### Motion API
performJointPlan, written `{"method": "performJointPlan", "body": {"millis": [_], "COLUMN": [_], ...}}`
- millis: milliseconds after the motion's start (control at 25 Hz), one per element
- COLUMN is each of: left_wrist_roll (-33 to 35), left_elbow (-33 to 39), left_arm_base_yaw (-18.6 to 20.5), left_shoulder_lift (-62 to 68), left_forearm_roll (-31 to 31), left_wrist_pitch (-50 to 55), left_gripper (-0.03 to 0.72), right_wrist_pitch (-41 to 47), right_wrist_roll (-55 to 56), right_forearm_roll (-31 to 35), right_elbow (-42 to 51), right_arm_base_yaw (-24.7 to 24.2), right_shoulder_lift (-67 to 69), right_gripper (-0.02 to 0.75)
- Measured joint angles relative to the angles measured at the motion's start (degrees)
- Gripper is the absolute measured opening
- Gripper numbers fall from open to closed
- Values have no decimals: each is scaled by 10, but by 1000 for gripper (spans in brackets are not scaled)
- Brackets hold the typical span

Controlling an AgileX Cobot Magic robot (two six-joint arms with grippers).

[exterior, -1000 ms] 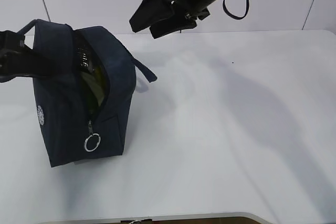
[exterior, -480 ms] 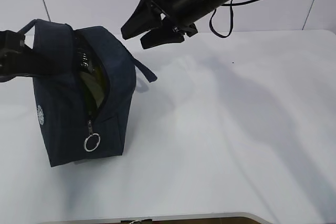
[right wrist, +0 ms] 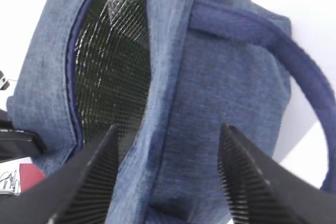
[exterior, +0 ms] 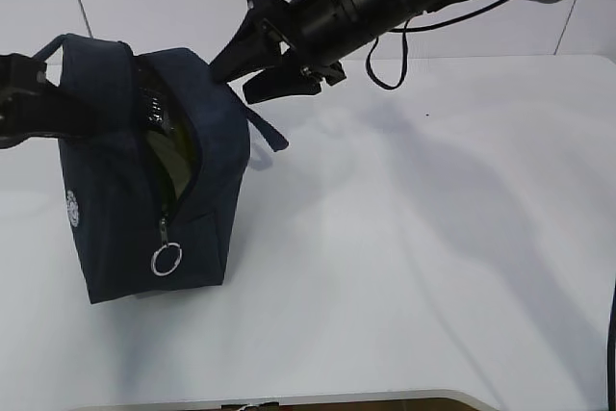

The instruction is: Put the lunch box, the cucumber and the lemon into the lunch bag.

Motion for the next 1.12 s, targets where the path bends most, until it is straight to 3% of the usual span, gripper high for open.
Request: {"method": "performJointPlan", "body": {"millis": [600, 920, 1120], "left_wrist_roll": [0, 0, 0], "left_elbow": [0, 0, 0], "left_arm_base_yaw": [0, 0, 0], "left_shoulder_lift": [0, 0, 0], "left_forearm_roll": [0, 0, 0], "left_wrist_pitch": [-6, -7, -8], "left_gripper": [-9, -9, -9], "right_wrist_pitch": [-37, -41, -45], "right_wrist_roll": [-8, -8, -14], "right_forearm_roll": [1, 1, 1], "right_elbow": [0, 0, 0], "right_arm_base_yaw": [17, 18, 18], "right_shoulder_lift": [3, 4, 4], "right_gripper": [472, 314, 170]}}
